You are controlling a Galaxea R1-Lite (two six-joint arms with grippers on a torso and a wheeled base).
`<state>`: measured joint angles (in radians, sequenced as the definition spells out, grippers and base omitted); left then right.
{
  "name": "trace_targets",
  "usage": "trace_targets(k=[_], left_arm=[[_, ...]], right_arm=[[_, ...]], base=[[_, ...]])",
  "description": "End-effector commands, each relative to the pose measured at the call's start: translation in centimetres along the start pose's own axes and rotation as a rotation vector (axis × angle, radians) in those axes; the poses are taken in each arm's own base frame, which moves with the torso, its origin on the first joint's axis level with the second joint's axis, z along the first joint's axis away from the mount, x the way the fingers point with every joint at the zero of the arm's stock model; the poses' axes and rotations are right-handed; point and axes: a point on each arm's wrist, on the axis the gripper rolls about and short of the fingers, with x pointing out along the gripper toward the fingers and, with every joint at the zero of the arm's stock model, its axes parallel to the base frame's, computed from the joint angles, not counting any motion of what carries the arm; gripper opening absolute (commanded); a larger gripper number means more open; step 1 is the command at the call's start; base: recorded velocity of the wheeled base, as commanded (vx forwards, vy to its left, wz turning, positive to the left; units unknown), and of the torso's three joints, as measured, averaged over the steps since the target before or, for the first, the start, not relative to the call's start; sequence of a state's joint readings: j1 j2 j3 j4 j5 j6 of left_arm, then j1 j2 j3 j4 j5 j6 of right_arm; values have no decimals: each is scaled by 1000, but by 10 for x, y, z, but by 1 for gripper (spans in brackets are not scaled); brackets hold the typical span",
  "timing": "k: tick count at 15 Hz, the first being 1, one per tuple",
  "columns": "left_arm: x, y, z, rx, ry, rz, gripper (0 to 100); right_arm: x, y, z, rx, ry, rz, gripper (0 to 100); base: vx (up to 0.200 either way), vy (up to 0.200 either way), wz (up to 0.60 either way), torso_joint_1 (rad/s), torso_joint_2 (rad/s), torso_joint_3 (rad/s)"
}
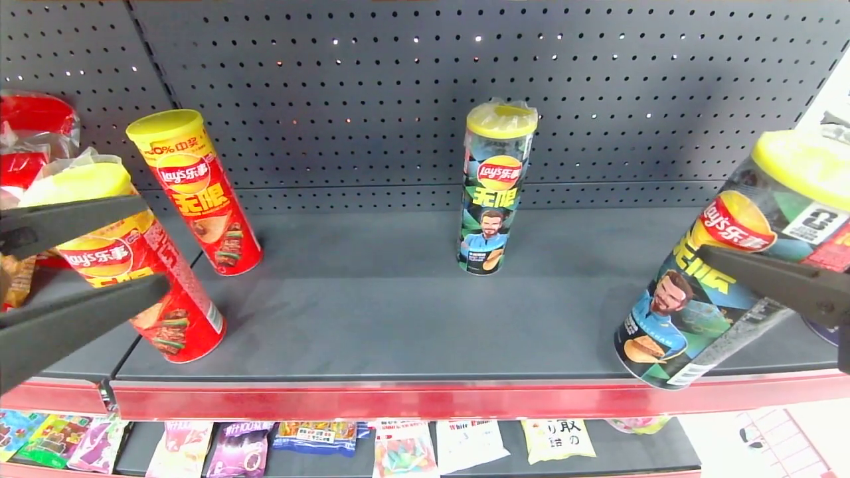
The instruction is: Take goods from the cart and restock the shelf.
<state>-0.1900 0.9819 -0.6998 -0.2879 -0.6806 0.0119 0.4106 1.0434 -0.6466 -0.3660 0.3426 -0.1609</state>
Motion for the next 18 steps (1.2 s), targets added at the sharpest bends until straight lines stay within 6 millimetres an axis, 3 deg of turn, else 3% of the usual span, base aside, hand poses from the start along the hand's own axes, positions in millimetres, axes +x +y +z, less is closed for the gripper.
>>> trace_targets(k=[1, 4, 6, 13, 18], left_arm=[[61, 29, -9, -35, 47, -66, 100], [112, 45, -1, -33, 52, -55, 100], [136, 52, 4, -29, 47, -78, 100], [186, 39, -13, 36, 90, -198, 100], [229, 55, -15, 43, 76, -203, 100]], right_arm=[[8, -3, 2, 4, 8, -8, 0], [11, -5, 8, 1, -4, -12, 0], [11, -5, 7, 5, -1, -13, 0], [11, -6, 7, 17, -2, -17, 0], [11, -6, 7, 17, -1, -26, 0]], base=[[0, 0, 0, 0, 0, 0], [0, 0, 0, 0, 0, 0], [0, 0, 0, 0, 0, 0], [0, 0, 0, 0, 0, 0], [0, 0, 0, 0, 0, 0]])
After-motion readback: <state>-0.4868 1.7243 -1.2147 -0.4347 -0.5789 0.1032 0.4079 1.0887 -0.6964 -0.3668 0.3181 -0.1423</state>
